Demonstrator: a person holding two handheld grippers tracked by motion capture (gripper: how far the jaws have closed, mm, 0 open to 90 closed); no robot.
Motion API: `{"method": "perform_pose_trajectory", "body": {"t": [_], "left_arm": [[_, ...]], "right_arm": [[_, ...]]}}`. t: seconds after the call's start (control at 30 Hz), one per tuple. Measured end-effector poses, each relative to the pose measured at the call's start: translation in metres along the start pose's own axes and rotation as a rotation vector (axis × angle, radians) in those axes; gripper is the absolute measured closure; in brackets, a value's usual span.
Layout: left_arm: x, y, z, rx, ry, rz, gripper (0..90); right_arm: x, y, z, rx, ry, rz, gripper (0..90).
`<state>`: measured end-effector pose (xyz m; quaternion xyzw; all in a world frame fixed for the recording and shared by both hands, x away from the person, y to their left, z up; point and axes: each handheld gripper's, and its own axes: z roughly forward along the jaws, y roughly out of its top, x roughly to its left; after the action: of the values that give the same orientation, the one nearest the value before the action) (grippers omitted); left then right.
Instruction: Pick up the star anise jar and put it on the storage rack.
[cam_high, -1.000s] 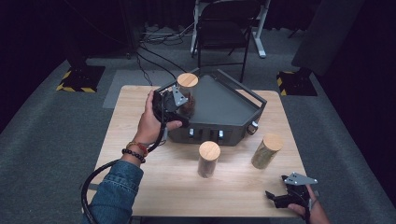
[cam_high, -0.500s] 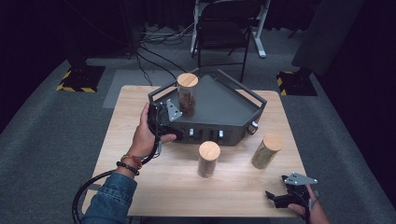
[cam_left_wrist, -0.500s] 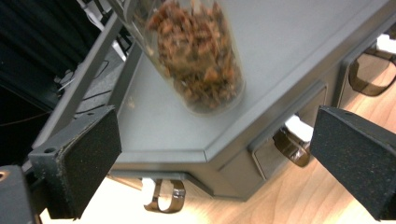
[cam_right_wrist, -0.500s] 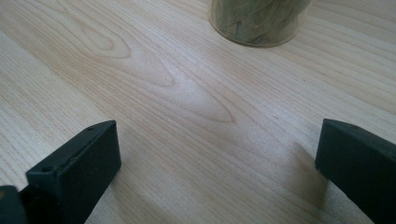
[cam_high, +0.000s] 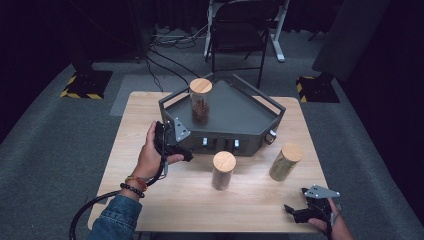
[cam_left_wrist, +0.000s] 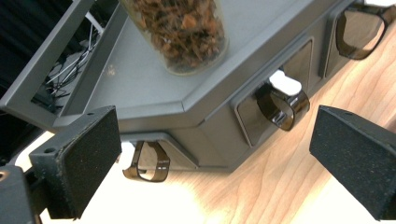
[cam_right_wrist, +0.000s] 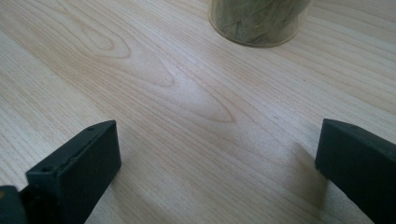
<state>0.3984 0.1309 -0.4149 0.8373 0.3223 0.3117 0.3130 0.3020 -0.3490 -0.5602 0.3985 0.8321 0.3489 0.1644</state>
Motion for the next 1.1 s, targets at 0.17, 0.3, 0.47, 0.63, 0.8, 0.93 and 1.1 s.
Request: {"method": "perform_pose_trajectory", "body": {"t": [0.17, 0.3, 0.47, 0.63, 0.8, 0.93, 1.1], "left_arm": [[-0.004, -0.009, -0.003, 0.01, -0.01, 0.005, 1.9], [-0.007, -0.017, -0.003, 0.024, -0.011, 0.021, 2.7], [-0.008, -0.027, -0.005, 0.041, -0.017, 0.017, 2.5], [-0.01, -0.038, -0.004, 0.065, -0.013, 0.023, 2.0], [-0.011, -0.051, -0.003, 0.084, -0.022, 0.003, 2.1], [-0.011, -0.062, -0.003, 0.093, -0.027, -0.013, 2.1], [-0.01, -0.073, -0.004, 0.114, -0.018, -0.012, 2.1]], "right_arm": [[0.0, 0.0, 0.0, 0.0, 0.0, 0.0, 0.0], [0.0, 0.0, 0.0, 0.0, 0.0, 0.0, 0.0], [0.0, 0.0, 0.0, 0.0, 0.0, 0.0, 0.0], [0.0, 0.0, 0.0, 0.0, 0.0, 0.0, 0.0], [0.0, 0.0, 0.0, 0.0, 0.0, 0.0, 0.0], [0.0, 0.0, 0.0, 0.0, -0.001, 0.001, 0.0], [0.0, 0.0, 0.0, 0.0, -0.001, 0.001, 0.0]]}}
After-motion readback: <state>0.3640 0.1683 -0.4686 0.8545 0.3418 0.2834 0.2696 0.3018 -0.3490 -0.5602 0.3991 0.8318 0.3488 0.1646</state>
